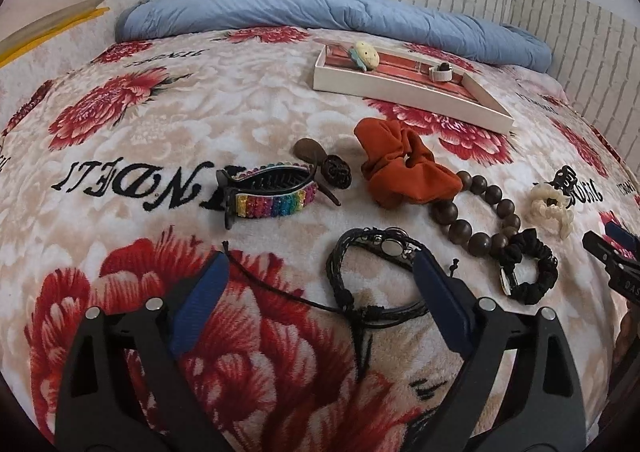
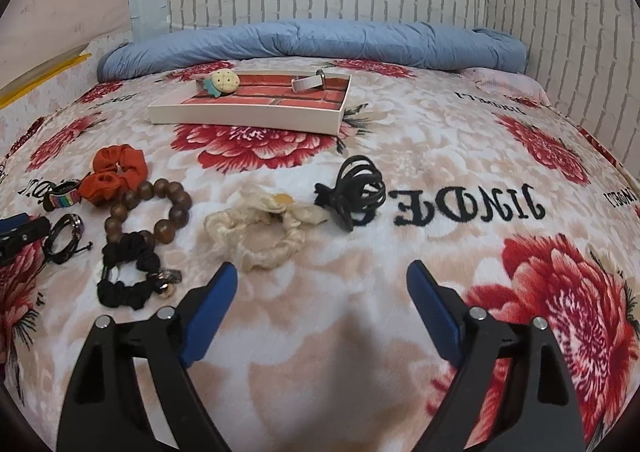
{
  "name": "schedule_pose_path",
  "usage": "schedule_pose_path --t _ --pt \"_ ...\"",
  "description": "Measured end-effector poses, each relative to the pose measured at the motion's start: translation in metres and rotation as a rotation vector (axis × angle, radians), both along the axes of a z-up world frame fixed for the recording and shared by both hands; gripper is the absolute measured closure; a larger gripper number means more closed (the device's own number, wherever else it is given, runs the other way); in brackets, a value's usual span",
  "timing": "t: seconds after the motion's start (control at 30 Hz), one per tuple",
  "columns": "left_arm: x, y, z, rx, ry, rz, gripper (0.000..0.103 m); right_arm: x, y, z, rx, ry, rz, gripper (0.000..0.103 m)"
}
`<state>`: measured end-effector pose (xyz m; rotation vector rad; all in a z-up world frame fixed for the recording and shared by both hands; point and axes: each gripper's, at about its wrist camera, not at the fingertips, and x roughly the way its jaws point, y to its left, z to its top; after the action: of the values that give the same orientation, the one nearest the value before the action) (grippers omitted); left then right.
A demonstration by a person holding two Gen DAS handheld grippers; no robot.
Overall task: Organize jewelry
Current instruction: 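Grasp the black braided bracelet with the left tool while the right tool grasps the black scrunchie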
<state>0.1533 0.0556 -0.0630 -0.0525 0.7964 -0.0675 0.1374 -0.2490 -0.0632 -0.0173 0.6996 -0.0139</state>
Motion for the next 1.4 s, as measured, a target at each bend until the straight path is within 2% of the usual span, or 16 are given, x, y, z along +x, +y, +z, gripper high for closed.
schedule_pose_path --t 0.1,0.53,0.7,0.83,0.97,1.03,1.1,1.3,1.4 --pt "0.002 -0.002 -0.003 0.003 0.015 -0.009 0.016 0.001 0.008 -0.004 0.013 0.032 0.009 0.018" --pt "0.009 -0.005 -0.008 0.014 0.054 -0.021 0.016 0.005 0.056 -0.004 0.020 0.073 0.072 0.018" --pt "0.013 -0.007 -0.012 0.026 0.081 -0.023 0.021 0.011 0.066 -0.007 0.022 0.098 0.071 0.019" --pt "0.017 -0.009 -0.016 0.045 0.100 -0.031 0.023 0.019 0.071 -0.015 0.011 0.146 0.068 0.028" --pt "0.019 -0.010 -0.017 0.046 0.110 -0.044 0.024 0.022 0.074 -0.017 0.002 0.156 0.066 0.033" --pt "0.021 -0.011 -0.018 0.046 0.115 -0.047 0.027 0.023 0.077 -0.018 0.001 0.159 0.070 0.040" --pt "0.022 -0.012 -0.018 0.044 0.117 -0.056 0.037 0.026 0.079 -0.019 0.010 0.165 0.077 0.045" --pt "0.028 -0.010 -0.018 0.032 0.132 -0.063 0.045 0.033 0.079 -0.020 0.048 0.182 0.080 0.052" --pt "0.029 -0.011 -0.018 0.035 0.134 -0.063 0.050 0.035 0.080 -0.020 0.058 0.186 0.091 0.060"
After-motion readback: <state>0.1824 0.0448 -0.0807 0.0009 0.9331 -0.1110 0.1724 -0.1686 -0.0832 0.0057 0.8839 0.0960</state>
